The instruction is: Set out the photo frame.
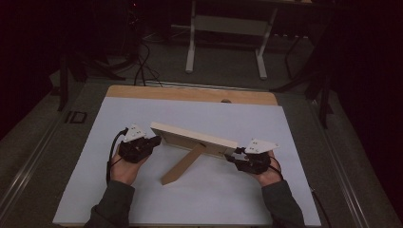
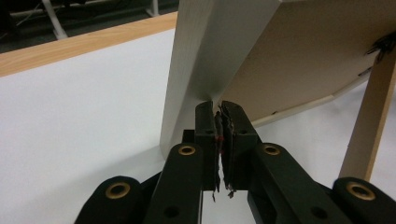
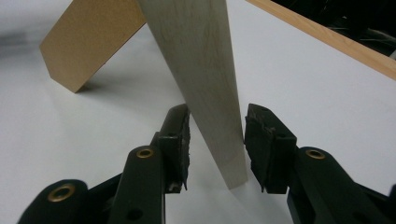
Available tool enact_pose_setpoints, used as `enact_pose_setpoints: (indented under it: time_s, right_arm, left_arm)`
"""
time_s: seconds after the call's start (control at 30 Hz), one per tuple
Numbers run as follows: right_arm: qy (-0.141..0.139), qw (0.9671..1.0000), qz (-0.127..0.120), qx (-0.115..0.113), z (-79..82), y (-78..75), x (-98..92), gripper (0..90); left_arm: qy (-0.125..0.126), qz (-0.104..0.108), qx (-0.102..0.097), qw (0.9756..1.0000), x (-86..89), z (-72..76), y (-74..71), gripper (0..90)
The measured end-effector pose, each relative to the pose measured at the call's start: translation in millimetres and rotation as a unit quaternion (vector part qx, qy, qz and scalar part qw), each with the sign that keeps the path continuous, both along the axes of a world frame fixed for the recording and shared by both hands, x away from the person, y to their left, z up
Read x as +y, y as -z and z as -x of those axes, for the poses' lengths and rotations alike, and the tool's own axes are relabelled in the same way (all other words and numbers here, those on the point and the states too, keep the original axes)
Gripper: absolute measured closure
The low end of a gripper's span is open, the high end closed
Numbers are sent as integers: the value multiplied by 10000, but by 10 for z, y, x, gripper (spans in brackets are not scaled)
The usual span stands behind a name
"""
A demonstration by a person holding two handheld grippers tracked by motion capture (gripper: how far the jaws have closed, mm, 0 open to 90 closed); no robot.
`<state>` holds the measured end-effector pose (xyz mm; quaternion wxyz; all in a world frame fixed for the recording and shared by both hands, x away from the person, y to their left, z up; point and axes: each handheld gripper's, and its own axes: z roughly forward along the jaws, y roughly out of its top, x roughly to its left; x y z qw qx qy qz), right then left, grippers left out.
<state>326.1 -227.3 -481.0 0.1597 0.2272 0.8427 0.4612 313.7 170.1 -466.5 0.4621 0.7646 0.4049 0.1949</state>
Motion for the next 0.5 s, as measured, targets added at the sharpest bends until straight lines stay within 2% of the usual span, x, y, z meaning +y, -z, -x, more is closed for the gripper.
enact_pose_setpoints:
  time_s: [0.5]
  right_arm:
    - [16, 10000, 14, -94, 71, 5, 0, 629]
  left_arm:
    - [-27, -48, 71, 10000, -105, -146, -11, 874]
